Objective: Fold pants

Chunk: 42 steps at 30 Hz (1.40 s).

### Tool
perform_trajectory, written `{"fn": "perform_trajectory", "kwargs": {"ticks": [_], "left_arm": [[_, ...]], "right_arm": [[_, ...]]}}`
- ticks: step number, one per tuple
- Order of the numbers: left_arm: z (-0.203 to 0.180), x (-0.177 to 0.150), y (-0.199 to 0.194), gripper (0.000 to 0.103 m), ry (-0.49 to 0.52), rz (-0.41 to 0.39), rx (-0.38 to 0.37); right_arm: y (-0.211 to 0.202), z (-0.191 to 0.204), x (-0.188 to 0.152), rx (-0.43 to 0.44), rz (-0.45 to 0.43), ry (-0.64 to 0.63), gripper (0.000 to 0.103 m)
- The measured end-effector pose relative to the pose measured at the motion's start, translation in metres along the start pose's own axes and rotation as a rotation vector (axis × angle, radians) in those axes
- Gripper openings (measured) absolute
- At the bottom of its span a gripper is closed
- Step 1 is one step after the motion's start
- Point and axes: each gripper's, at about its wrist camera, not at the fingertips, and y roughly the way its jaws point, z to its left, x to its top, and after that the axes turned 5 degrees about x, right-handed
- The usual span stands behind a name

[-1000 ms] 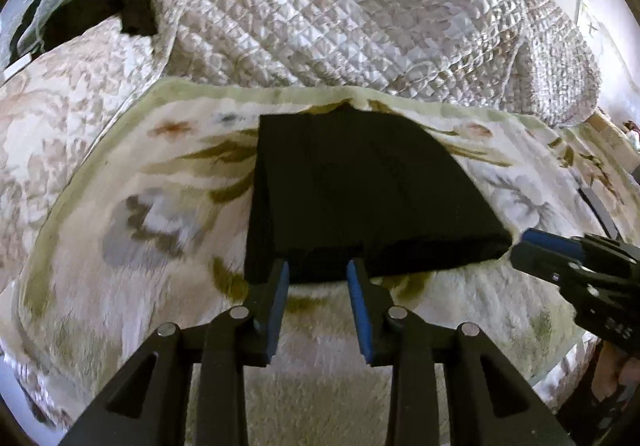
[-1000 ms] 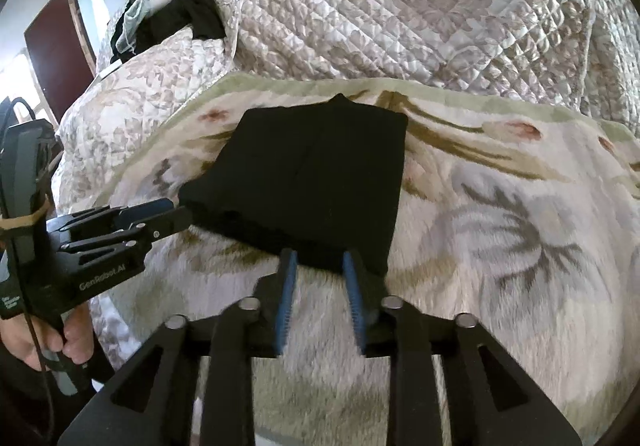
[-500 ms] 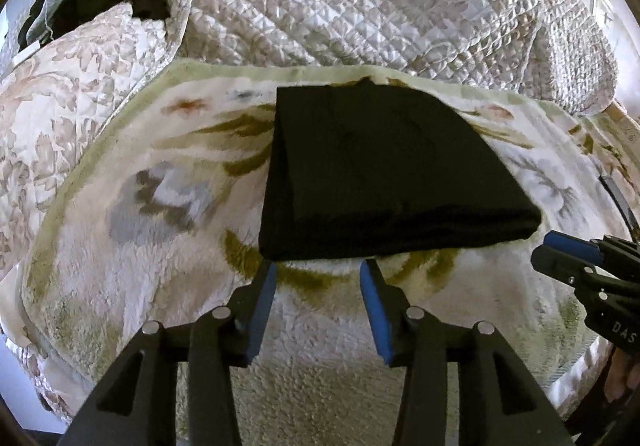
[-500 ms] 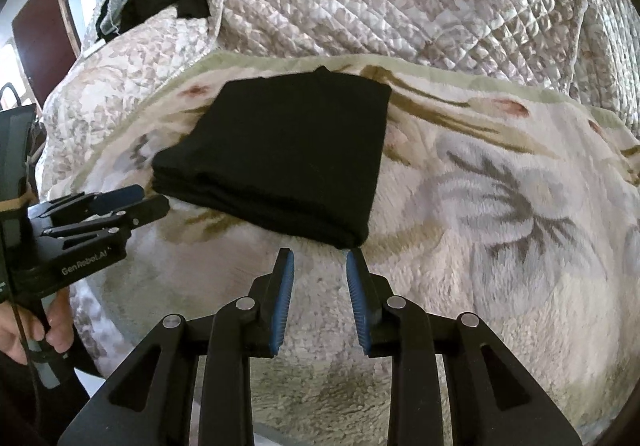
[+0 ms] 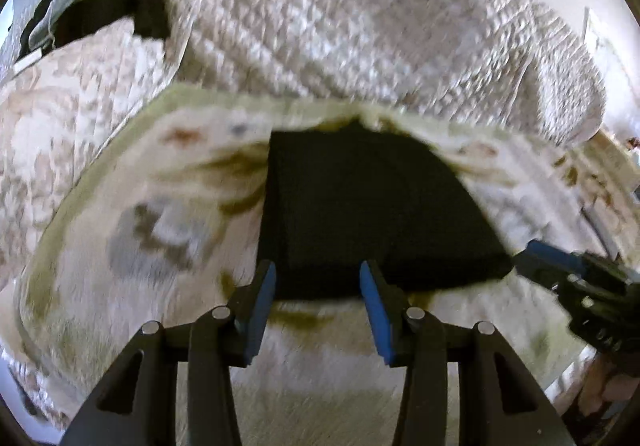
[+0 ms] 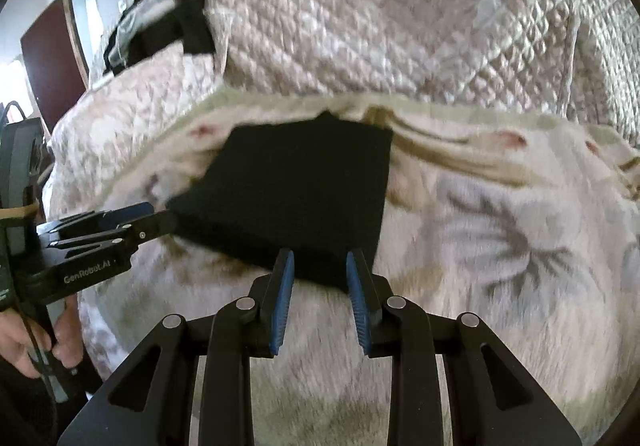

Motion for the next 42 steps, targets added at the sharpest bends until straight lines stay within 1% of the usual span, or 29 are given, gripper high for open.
{"fn": "perform_trajectory", "kwargs": {"ticks": [2, 5, 8, 11, 13, 15, 17, 19, 20, 21, 22, 24, 26, 32, 34, 38, 42], "left_arm": [[-0.005, 0.008, 0.004, 0.046, -0.003, -0.009, -0.023], [-0.017, 0.011, 0.019, 0.046, 0.025, 0.012, -0.061], [-0.022, 0.004, 0.032, 0.045, 0.082, 0.034, 0.005], [-0.027, 0.0, 0.034, 0.045, 0.131, 0.018, 0.04], [-0.029, -0.002, 0.035, 0.045, 0.15, 0.011, 0.054], [-0.028, -0.002, 0.035, 0.046, 0.142, 0.014, 0.047], [-0.024, -0.001, 0.035, 0.046, 0.116, 0.02, 0.026], [-0.022, 0.0, 0.036, 0.046, 0.105, 0.02, 0.011], [-0.022, 0.0, 0.037, 0.046, 0.108, 0.02, 0.012], [-0.023, 0.0, 0.038, 0.046, 0.111, 0.02, 0.012], [-0.023, 0.002, 0.039, 0.046, 0.11, 0.021, 0.01], [-0.02, 0.003, 0.039, 0.046, 0.096, 0.023, -0.001], [-0.018, 0.005, 0.038, 0.046, 0.076, 0.029, -0.017], [-0.015, 0.008, 0.022, 0.046, 0.065, 0.035, 0.0], [-0.012, 0.009, 0.017, 0.046, 0.054, 0.04, 0.026], [-0.003, 0.005, 0.011, 0.046, 0.018, 0.06, 0.035], [-0.002, -0.004, 0.013, 0.046, 0.012, 0.095, 0.057]], "right_arm": [[0.007, 0.002, 0.004, -0.008, 0.0, -0.003, 0.027], [0.024, 0.003, 0.001, -0.014, 0.051, -0.01, 0.026], [0.032, 0.004, -0.003, -0.02, 0.07, -0.029, 0.026], [0.034, 0.003, -0.006, -0.021, 0.074, -0.033, 0.026], [0.036, 0.007, -0.006, -0.038, 0.073, -0.064, 0.026], [0.031, 0.006, -0.003, -0.032, 0.07, -0.053, 0.026], [0.018, 0.002, 0.001, -0.005, 0.032, -0.019, 0.026], [0.011, -0.004, 0.003, -0.012, 0.004, -0.001, 0.026], [0.014, -0.006, 0.003, -0.021, 0.013, 0.004, 0.026], [0.019, -0.009, 0.002, -0.025, 0.039, 0.015, 0.026], [0.027, -0.013, 0.0, -0.009, 0.077, 0.032, 0.026], [0.027, -0.016, -0.002, 0.002, 0.07, 0.054, 0.027], [0.021, -0.013, 0.001, 0.001, 0.059, 0.044, 0.027], [0.009, -0.01, -0.003, 0.002, 0.048, 0.038, 0.027], [0.005, -0.008, -0.003, 0.0, 0.04, 0.028, 0.027], [0.004, -0.006, -0.003, 0.005, 0.045, 0.027, 0.027], [0.004, -0.004, -0.008, 0.007, 0.063, 0.028, 0.027]]}}
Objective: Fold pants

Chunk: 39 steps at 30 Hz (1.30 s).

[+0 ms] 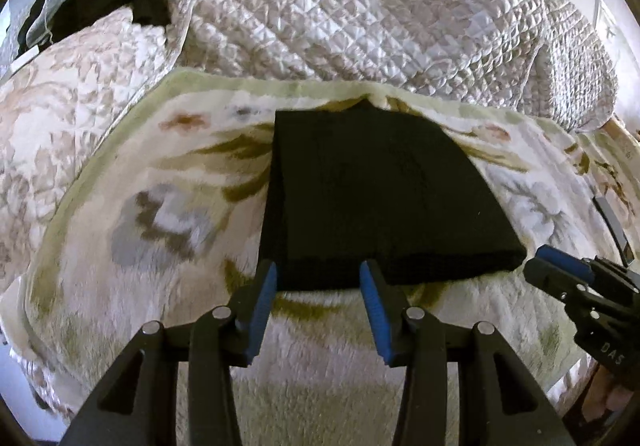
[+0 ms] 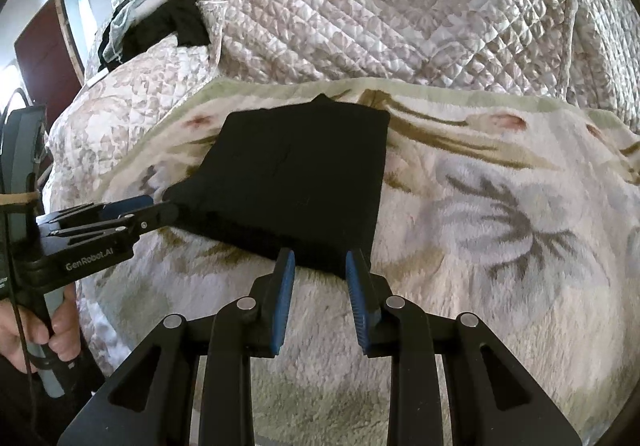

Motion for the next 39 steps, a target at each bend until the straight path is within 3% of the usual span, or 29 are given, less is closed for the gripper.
{"fn": "perform_trajectory", "kwargs": {"ticks": [5, 16, 39], "left_arm": [[0.0, -0.008, 0.005, 0.046, 0.005, 0.033, 0.007], [0.005, -0.02, 0.018, 0.06, 0.01, 0.061, 0.042], [0.005, -0.021, 0.021, 0.07, 0.036, 0.074, 0.034]], "right_arm": [[-0.001, 0.001, -0.005, -0.015, 0.014, -0.013, 0.027], [0.022, -0.003, -0.017, -0.064, 0.106, -0.022, 0.029], [0.025, 0.0, -0.019, -0.083, 0.096, -0.066, 0.038]]}}
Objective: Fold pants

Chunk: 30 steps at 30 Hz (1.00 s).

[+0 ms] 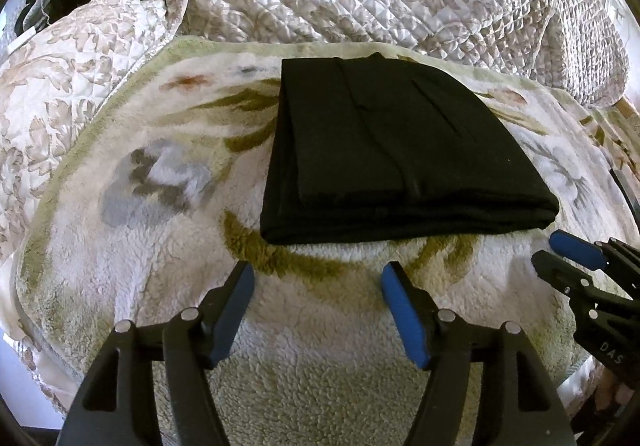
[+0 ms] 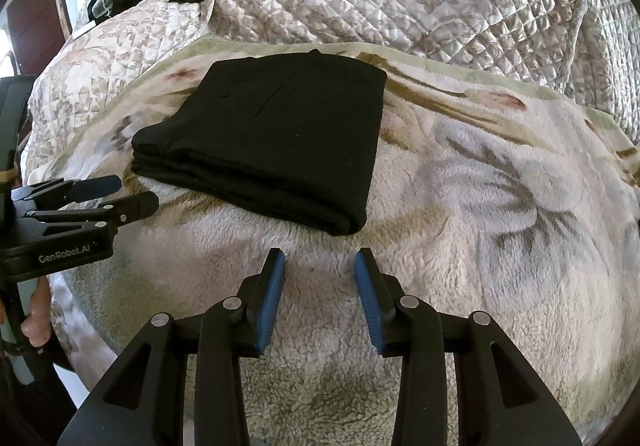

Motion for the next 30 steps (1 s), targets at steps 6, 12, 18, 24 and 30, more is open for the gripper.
{"fn": "perform_trajectory", "kwargs": {"ticks": [6, 12, 18, 24, 30], "left_arm": [[-0.001, 0.0002, 0.0, 0.07, 0.011, 0.003, 0.009], [-0.0014, 0.0001, 0.0002, 0.071, 0.013, 0.002, 0.011], [-0.0014, -0.0004, 0.0008, 0.071, 0.018, 0.001, 0.012], [-0.0013, -0.0004, 0.0008, 0.071, 0.017, 0.002, 0.012], [-0.0015, -0.0002, 0.0008, 0.071, 0.017, 0.002, 0.012]], "right_arm": [[0.0001, 0.0002, 0.0002, -0.001, 0.0, -0.002, 0.038], [0.0001, 0.0005, 0.0, -0.001, 0.0, -0.002, 0.039], [0.0004, 0.0006, 0.0002, -0.001, -0.001, -0.002, 0.039], [0.0003, 0.0008, 0.0001, -0.002, -0.001, -0.003, 0.039], [0.0, 0.0009, -0.0004, -0.002, -0.002, -0.003, 0.039]]}}
